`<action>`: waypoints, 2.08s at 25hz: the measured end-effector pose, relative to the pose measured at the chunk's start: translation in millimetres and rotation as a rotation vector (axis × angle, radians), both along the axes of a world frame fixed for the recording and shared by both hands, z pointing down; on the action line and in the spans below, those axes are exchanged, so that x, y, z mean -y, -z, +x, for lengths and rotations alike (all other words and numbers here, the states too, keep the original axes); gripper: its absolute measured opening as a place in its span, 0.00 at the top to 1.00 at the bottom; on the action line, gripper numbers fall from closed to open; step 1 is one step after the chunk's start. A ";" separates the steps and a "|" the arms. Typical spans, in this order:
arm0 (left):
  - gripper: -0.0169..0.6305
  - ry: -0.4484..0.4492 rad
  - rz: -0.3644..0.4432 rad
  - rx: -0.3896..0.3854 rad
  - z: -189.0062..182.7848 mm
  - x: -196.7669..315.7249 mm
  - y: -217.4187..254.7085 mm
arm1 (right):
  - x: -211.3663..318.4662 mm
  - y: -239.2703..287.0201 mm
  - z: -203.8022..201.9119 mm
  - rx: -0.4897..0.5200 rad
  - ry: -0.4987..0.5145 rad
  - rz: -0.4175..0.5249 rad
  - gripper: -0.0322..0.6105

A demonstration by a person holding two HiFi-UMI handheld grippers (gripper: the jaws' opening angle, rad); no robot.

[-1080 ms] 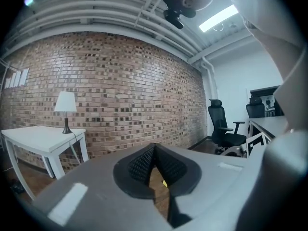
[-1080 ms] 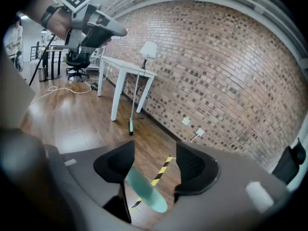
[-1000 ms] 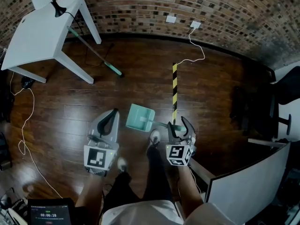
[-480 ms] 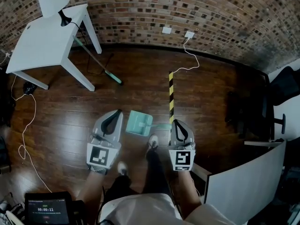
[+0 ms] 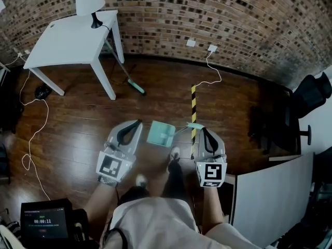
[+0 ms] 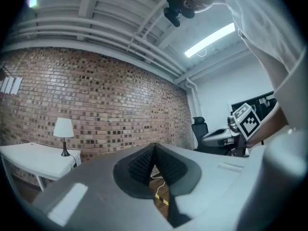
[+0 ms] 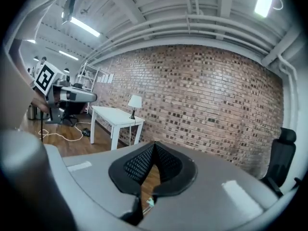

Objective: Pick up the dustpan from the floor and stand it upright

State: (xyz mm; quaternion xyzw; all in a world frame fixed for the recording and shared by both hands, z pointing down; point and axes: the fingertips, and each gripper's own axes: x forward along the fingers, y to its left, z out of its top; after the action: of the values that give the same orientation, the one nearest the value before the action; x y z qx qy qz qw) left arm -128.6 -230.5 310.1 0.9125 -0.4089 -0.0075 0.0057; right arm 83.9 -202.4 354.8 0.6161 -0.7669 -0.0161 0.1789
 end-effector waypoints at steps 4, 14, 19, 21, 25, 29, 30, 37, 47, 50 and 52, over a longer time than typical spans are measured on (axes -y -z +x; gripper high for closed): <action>0.97 0.014 0.042 -0.042 -36.9 -33.7 29.6 | -35.8 25.0 -11.7 0.094 -0.040 0.006 0.93; 0.97 0.053 0.028 -0.074 -37.6 -60.5 66.2 | -65.7 78.1 -1.2 0.240 -0.041 0.058 0.93; 0.97 0.059 0.060 -0.079 -17.9 -64.5 76.7 | -75.0 89.1 6.3 0.231 0.026 0.056 0.93; 0.97 0.050 0.070 -0.077 -12.4 -63.1 79.0 | -75.8 91.0 8.0 0.226 0.031 0.055 0.93; 0.97 0.038 0.080 -0.058 -11.7 -70.2 69.0 | -79.2 83.0 5.2 0.217 0.020 0.045 0.93; 0.97 0.047 0.089 -0.042 -14.4 -72.8 68.3 | -80.6 89.3 1.8 0.218 0.025 0.052 0.93; 0.97 0.050 0.095 -0.041 -17.6 -74.2 71.7 | -82.2 92.3 -0.6 0.219 0.025 0.056 0.93; 0.97 0.122 0.123 -0.108 -63.5 -98.9 80.3 | -104.6 86.7 -18.5 0.197 0.021 0.046 0.93; 0.97 0.171 0.080 -0.042 -105.0 -156.4 67.9 | -169.5 93.8 -44.7 0.260 0.022 0.057 0.93; 0.97 0.148 0.100 -0.044 -91.6 -192.1 79.2 | -205.7 110.5 -44.4 0.274 0.058 0.128 0.93; 0.97 0.130 0.113 -0.061 -77.9 -228.0 88.4 | -243.4 121.5 -40.4 0.286 0.071 0.174 0.93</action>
State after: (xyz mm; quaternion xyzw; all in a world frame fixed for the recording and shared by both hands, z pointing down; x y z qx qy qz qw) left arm -206.4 -2.6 221.7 0.8822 -0.4660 -0.0588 -0.0337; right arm 43.5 41.0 233.3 0.5979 -0.8014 -0.0012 0.0133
